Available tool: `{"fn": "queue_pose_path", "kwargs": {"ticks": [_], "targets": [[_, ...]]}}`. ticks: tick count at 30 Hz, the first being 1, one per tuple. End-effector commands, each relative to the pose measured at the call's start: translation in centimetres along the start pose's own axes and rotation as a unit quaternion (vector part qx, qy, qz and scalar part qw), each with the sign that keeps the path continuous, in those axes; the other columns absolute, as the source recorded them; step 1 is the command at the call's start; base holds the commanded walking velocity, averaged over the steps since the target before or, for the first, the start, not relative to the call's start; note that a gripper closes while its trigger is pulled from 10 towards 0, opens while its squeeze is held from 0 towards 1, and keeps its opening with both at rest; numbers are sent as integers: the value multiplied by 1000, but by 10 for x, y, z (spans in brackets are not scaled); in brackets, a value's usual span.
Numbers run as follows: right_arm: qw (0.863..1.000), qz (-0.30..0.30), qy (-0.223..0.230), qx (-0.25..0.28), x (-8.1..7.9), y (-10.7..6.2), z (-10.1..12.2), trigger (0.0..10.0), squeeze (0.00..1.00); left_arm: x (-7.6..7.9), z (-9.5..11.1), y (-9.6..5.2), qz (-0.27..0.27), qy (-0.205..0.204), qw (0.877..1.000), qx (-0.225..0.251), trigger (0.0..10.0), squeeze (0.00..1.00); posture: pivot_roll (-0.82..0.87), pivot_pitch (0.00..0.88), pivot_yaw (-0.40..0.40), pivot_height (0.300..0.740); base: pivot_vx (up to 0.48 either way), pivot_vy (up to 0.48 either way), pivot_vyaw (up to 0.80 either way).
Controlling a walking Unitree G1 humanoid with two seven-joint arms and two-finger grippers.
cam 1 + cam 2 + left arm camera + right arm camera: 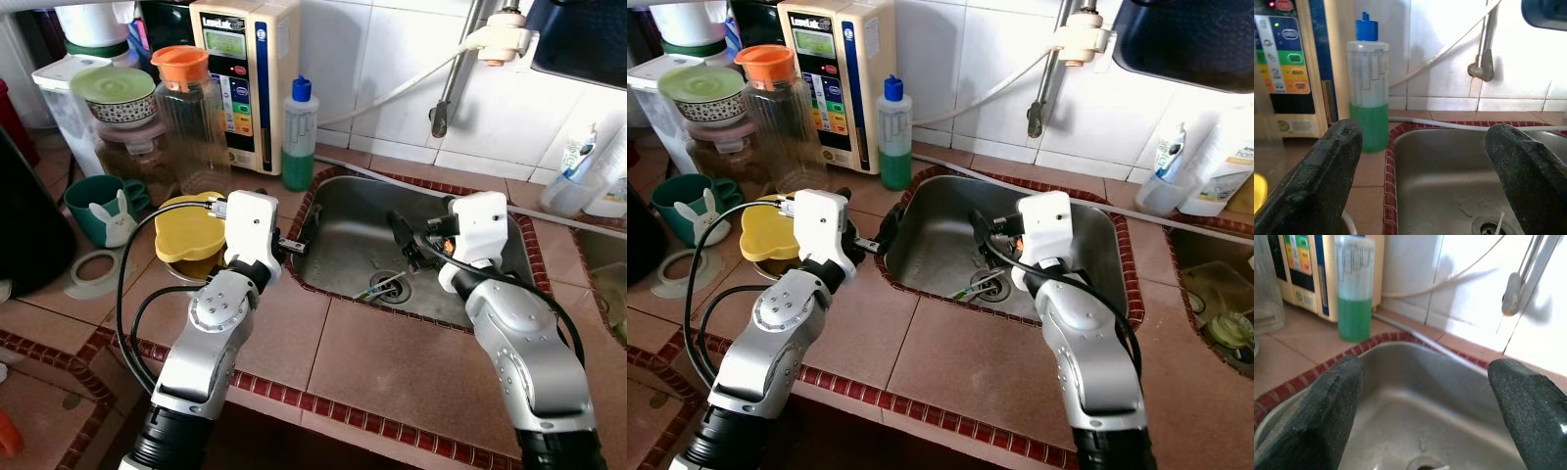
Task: Kitchen organization
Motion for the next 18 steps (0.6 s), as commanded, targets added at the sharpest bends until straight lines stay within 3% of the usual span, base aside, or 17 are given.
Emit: {"fn": "queue_pose_path", "kwargs": {"ticks": [1, 18], "targets": [[1000, -9, 3, 4, 3, -2, 5, 10000, 1000, 0, -1, 0, 2, 6, 1000, 0, 10000, 0, 89, 0, 12, 740, 0, 0, 619], [1000, -15, -5, 9, 5, 4, 12, 10000, 1000, 6, -3, 2, -6, 22, 1000, -4, 10000, 0, 84, 3, 18, 740, 0, 0, 593]]}}
Point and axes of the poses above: a point about 5 cm out from each wrist's last joint towards the gripper, its own y axis pointing out of the wrist towards the gripper, its own z axis along the axis of the wrist's last joint, x = y × z, the point moved 6 cm from there along y, pointing out of the wrist towards the gripper, and after that the axes turned 6 degrees about -y, right-handed, at the moved point
